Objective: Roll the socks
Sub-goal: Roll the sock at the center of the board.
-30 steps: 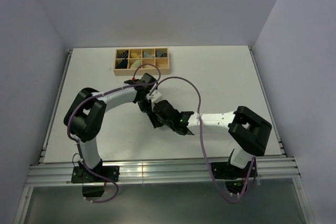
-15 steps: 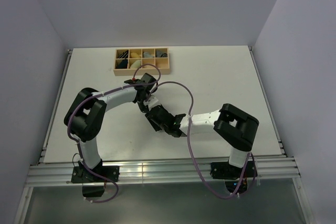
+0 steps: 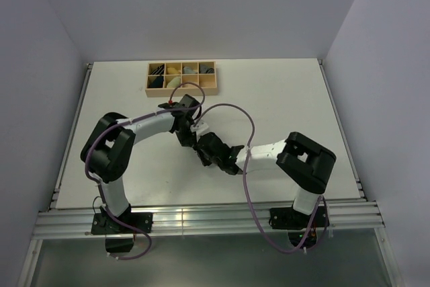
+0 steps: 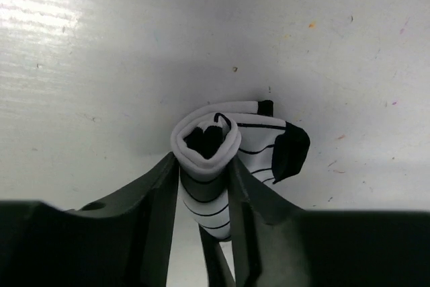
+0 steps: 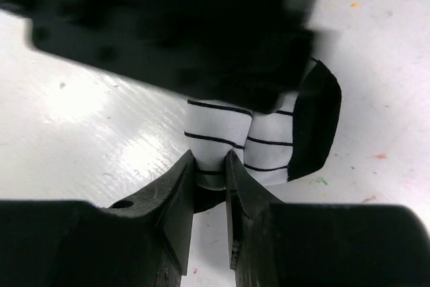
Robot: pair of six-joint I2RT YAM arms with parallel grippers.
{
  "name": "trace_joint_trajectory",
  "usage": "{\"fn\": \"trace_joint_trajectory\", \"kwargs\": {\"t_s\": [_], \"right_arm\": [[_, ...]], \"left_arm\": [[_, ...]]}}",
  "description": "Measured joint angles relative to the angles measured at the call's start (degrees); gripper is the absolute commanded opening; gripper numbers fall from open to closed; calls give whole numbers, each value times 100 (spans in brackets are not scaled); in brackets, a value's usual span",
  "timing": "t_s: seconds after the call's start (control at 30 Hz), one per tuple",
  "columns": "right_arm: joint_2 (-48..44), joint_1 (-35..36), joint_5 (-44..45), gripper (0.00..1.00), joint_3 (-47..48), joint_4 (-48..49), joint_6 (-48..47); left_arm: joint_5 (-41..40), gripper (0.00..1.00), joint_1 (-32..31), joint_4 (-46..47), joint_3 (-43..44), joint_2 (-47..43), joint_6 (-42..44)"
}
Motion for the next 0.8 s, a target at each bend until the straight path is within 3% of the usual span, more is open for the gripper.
{"fn": "trace_joint_trajectory", "kwargs": {"t_s": [0.27,0.53,0.8], "right_arm": [[-341,-1217,-2402,0,-741,890,887],[63,-2295,-4642,0,-1318,2280,2282],[1034,-2898,-6008,0,-1438,3818,3735]], "left_arm": [[-101,76,2,201,-485,-518,-221],[-186,77,59,664,-1117,-1421,-616],[-83,75,61,1220,-1368,-1528,-758]]}}
